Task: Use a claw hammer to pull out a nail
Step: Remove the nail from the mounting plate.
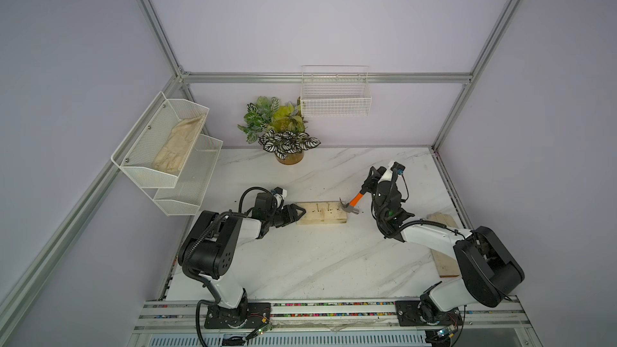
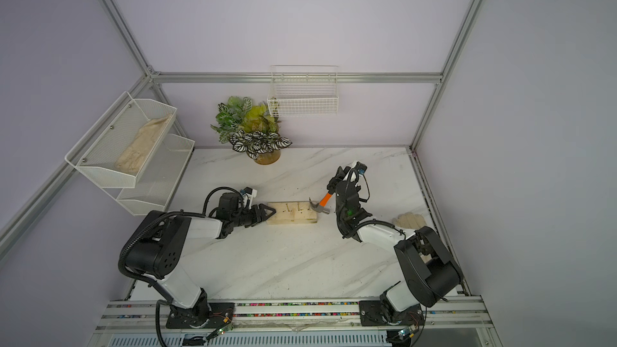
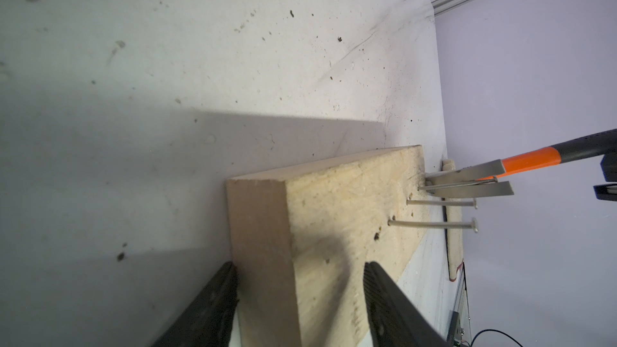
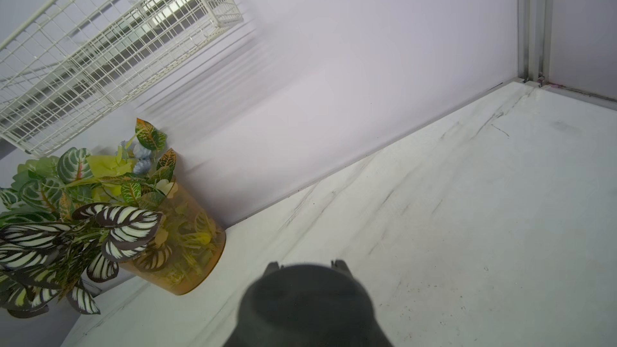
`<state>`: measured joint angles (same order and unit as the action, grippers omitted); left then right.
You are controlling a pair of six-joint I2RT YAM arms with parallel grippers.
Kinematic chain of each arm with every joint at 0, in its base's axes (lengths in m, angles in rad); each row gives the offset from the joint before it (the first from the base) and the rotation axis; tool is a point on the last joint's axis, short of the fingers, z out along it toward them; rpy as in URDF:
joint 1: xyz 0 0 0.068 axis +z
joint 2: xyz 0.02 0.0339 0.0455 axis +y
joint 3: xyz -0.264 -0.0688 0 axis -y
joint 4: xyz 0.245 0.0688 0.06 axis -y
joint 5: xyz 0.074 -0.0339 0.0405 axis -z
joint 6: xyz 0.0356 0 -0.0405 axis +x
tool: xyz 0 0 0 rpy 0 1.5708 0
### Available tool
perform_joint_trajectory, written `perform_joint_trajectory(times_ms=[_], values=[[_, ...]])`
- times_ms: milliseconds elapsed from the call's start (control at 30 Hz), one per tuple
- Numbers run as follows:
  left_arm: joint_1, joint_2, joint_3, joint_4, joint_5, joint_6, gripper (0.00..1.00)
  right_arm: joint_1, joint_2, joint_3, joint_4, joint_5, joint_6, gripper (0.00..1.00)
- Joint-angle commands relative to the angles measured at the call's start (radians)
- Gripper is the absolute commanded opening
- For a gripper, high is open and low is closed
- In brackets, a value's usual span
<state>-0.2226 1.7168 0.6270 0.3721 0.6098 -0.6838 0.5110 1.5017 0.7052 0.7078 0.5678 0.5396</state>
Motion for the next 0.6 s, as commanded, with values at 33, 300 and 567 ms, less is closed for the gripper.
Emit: perform_joint_trajectory(times_ms=[33, 300, 567], values=[[-0.017, 0.058, 0.01, -0.088, 0.024, 0.017, 0.62, 0.025, 0.018, -0.069, 0.017, -0.126, 0.139, 0.0], [-0.017, 0.07, 0.013, -0.088, 0.027, 0.016, 0.61, -0.007, 0.015, -0.148, 0.101, -0.125, 0.216, 0.0], [-0.017, 0.076, 0.013, -0.088, 0.025, 0.014, 0.61, -0.051, 0.047, -0.208, 0.178, -0.146, 0.307, 0.0]])
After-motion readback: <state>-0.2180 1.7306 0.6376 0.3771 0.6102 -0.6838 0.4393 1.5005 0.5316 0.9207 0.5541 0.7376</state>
